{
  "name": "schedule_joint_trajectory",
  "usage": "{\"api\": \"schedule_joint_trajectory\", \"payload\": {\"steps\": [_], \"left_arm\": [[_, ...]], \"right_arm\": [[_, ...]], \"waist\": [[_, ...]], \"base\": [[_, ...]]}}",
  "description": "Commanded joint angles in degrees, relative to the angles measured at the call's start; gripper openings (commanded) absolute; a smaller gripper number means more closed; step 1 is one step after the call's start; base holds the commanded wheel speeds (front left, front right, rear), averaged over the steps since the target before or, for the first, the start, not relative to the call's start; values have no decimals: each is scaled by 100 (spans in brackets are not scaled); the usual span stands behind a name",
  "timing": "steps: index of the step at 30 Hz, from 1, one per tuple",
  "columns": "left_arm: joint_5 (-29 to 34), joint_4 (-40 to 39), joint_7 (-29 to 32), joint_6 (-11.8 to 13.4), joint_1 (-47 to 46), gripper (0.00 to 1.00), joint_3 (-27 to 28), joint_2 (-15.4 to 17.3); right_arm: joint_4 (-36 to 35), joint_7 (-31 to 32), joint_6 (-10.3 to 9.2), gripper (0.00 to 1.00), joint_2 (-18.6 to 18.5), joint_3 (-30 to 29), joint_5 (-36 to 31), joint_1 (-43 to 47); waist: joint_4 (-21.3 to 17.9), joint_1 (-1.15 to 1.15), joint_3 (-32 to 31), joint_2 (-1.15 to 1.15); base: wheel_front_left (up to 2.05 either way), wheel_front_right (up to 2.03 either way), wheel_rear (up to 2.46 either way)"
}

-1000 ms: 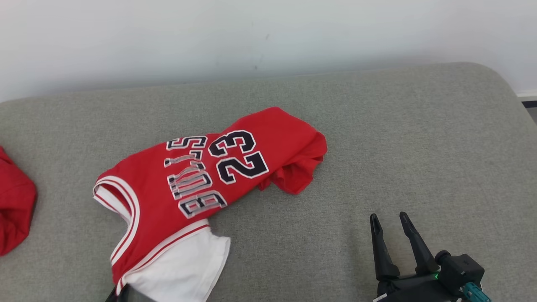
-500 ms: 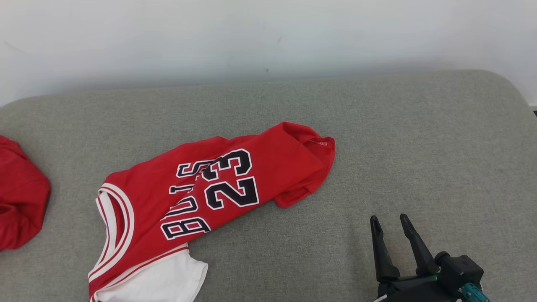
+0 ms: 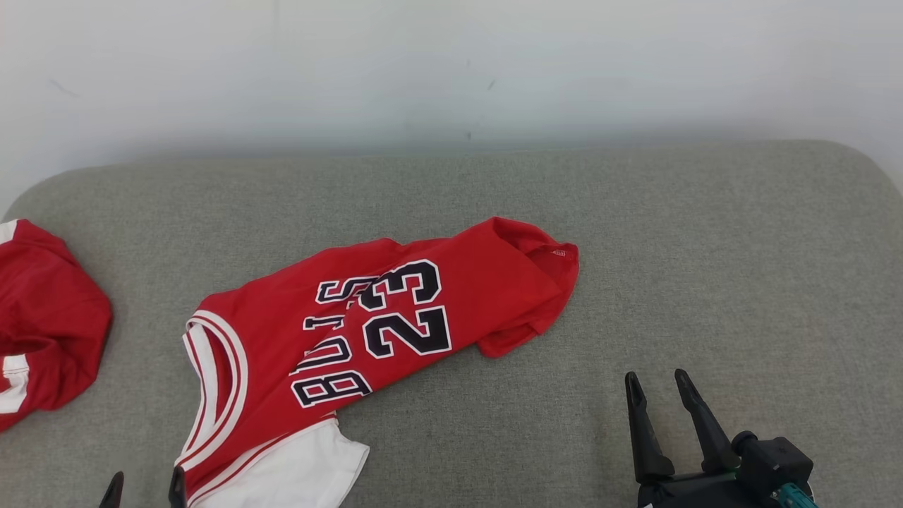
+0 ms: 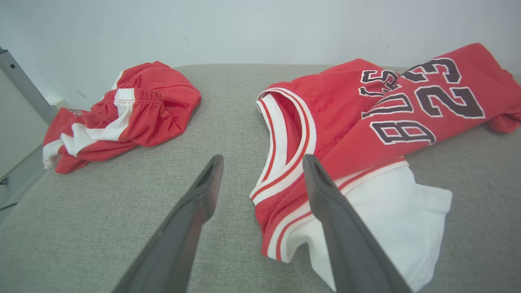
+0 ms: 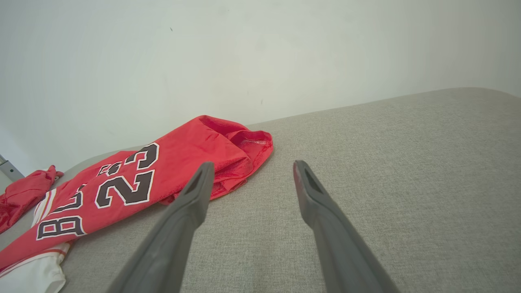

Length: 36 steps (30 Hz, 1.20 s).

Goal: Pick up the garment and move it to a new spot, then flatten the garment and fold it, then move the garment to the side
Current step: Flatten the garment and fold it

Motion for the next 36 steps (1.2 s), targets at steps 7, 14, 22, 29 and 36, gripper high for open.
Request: {"api": "schedule_joint_trajectory", "payload": {"steps": [7, 14, 22, 29, 36], "left_arm": [[308, -233, -209, 99, -336, 100, 133, -450], [891, -596, -206, -83, -391, 100, 581, -1118], [1258, -404, -207, -402, -227, 100, 1052, -1575], [1423, -214, -208, -619, -256, 100, 1238, -1717], [1420, -153, -208, -751, -454, 100, 1286, -1744]], "right_arm": [[39, -2, -13, 100, 3, 41, -51, 115], [46, -2, -13, 100, 3, 101, -59, 126], [178, -1, -13, 100, 2, 108, 3, 131], [594, -2, -13, 100, 3, 177, -109, -352], [1384, -2, -13, 100, 3, 189, -336, -1518]], "waist": [[34, 0, -201, 0], [-76, 0, -303, 0], [-96, 0, -339, 0], [139, 0, -275, 0], [393, 0, 23, 0]], "base": [[0, 0, 0], [0, 0, 0], [0, 0, 0], [0, 0, 0], [0, 0, 0]]}}
